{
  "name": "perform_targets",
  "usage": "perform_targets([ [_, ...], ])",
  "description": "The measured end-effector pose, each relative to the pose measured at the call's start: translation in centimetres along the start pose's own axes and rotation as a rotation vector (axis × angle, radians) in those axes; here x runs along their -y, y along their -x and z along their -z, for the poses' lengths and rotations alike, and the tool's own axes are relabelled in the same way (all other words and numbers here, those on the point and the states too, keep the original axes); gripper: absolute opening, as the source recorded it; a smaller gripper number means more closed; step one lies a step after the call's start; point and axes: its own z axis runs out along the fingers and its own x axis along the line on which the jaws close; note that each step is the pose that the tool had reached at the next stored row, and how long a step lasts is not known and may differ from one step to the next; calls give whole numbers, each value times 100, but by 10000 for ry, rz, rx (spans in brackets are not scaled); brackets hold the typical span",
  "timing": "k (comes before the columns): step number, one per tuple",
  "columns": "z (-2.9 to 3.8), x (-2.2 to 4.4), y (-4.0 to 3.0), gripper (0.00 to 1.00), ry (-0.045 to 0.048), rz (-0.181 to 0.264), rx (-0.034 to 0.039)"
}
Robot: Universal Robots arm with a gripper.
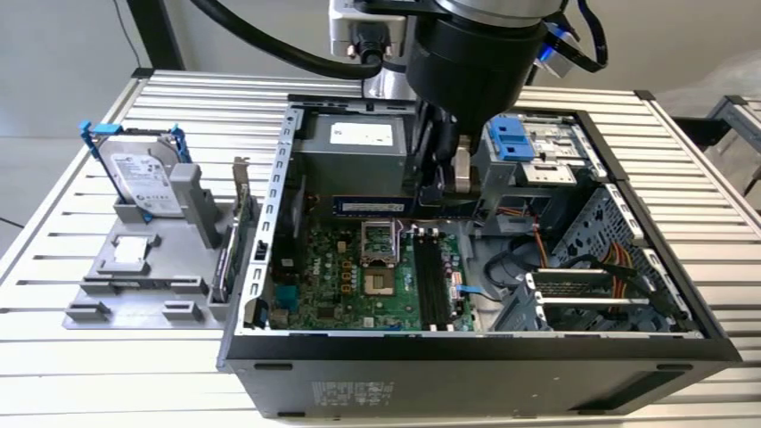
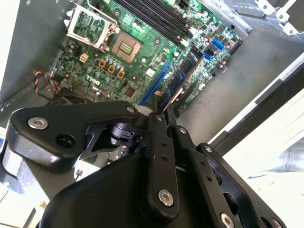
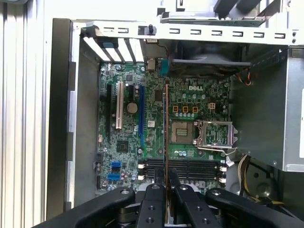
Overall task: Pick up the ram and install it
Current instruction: 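Pick up the ram and move it above insertion slot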
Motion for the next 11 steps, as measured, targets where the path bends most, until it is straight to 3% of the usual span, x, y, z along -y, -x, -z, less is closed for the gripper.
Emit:
perform_targets([
  [11, 5, 72, 49, 0, 0, -25, 1],
])
